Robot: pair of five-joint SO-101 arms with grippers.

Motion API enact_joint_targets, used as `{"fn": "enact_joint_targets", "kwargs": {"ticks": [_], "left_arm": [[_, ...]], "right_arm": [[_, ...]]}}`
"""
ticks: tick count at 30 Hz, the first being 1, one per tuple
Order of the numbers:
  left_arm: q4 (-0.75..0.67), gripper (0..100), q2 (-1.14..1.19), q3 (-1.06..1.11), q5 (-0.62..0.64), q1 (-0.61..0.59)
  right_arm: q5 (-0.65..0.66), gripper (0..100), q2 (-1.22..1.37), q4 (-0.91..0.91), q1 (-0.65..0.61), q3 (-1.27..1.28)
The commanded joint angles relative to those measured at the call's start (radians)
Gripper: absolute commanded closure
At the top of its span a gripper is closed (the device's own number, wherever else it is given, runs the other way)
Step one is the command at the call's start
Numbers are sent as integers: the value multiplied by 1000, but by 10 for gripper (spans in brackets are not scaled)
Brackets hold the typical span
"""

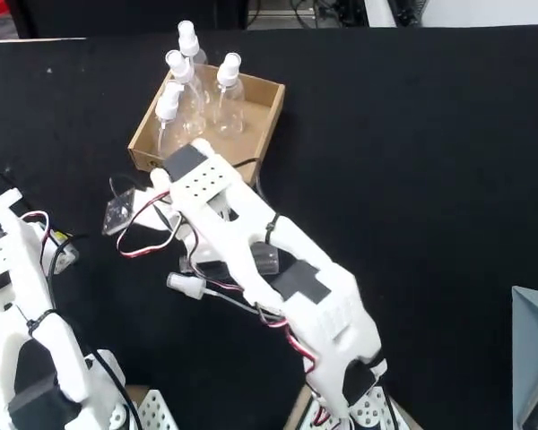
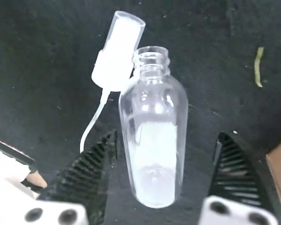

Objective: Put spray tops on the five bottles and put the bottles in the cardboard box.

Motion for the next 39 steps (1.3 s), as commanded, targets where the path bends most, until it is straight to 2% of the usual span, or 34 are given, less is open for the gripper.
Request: {"fn": "enact_joint_targets", "kwargs": {"ticks": [1, 8, 13, 23, 32, 36, 39], "left_arm": [[-18, 816, -35, -13, 0, -10], [-26, 816, -35, -13, 0, -10], [-63, 818, -35, 8, 2, -10], [-66, 818, -35, 8, 5, -12], [-66, 818, -35, 8, 6, -12], [-66, 819, -35, 8, 8, -12], [-66, 819, -35, 8, 8, -12]], "right_arm": [[3, 715, 21, 2, 0, -67], [3, 719, 87, -6, 2, -74], [3, 828, 85, -8, 5, -94], [-48, 822, 76, 21, 6, -102], [-68, 826, -54, 25, 21, -2], [-68, 892, -119, 17, 20, 77], [-68, 896, -166, 17, 21, 137]]}}
